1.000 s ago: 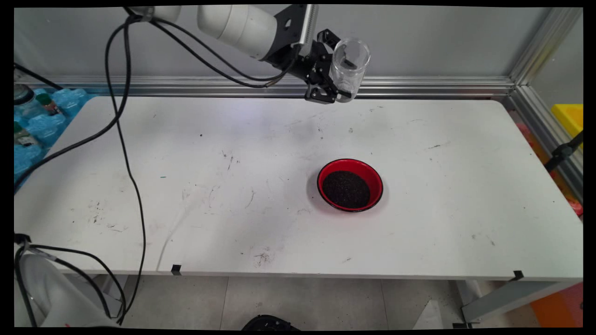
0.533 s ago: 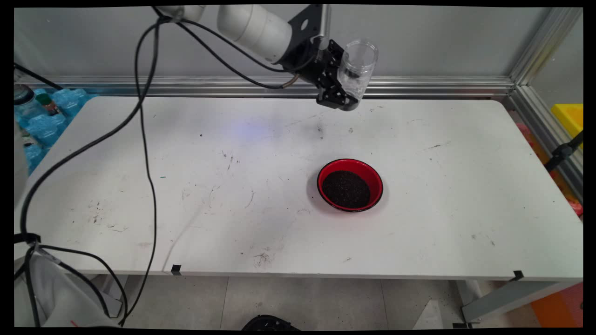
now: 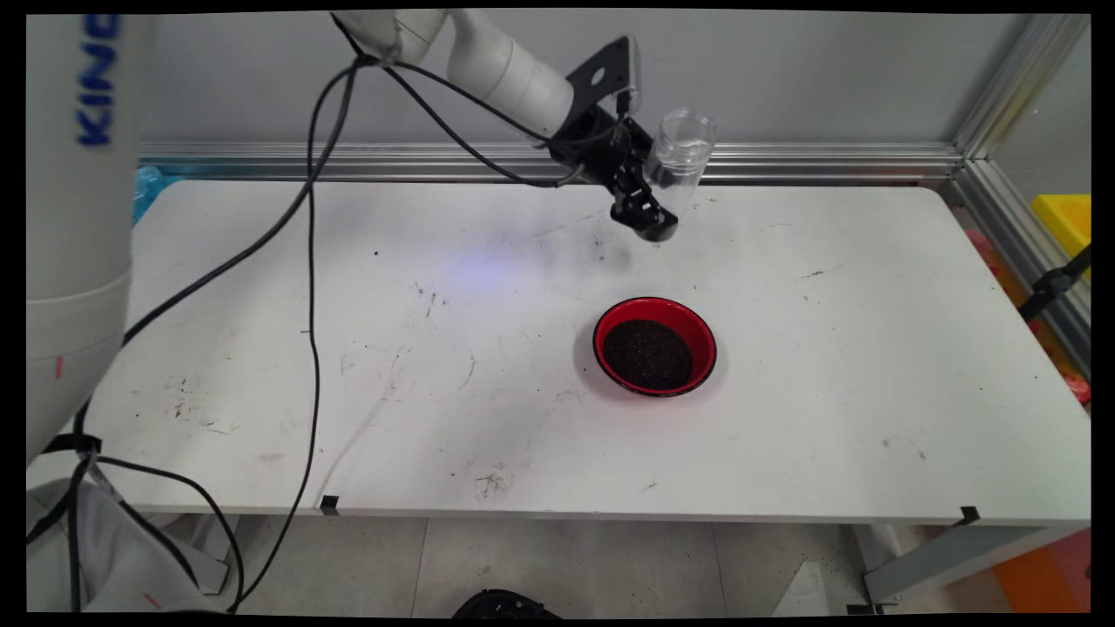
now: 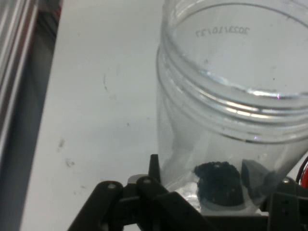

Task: Pour the black seasoning powder in the red bowl, then place the picked object on the table

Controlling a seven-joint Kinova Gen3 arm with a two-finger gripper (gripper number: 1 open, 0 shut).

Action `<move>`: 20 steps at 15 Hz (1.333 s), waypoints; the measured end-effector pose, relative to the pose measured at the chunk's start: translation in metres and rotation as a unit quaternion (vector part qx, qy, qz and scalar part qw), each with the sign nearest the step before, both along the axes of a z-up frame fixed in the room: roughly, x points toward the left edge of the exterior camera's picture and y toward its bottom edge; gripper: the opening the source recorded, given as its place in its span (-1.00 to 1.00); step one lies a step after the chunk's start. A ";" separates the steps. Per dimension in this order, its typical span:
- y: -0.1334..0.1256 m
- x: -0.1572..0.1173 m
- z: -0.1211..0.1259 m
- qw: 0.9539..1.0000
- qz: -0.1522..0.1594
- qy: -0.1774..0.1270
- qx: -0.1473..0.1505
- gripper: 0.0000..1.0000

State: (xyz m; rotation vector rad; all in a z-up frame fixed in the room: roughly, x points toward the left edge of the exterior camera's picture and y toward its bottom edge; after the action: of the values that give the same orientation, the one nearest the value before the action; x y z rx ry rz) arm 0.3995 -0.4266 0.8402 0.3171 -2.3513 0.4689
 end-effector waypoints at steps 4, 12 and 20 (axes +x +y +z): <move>-0.009 0.001 -0.022 0.999 0.018 -0.001 0.030 -1.00; -0.029 0.005 -0.064 0.996 0.037 0.022 0.079 -1.00; -0.037 0.011 -0.089 0.994 0.031 0.035 0.095 -1.00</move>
State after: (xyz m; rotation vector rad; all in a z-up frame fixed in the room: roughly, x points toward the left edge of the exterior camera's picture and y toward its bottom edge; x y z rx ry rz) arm 0.4103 -0.4641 0.7515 0.4872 -2.3269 0.2590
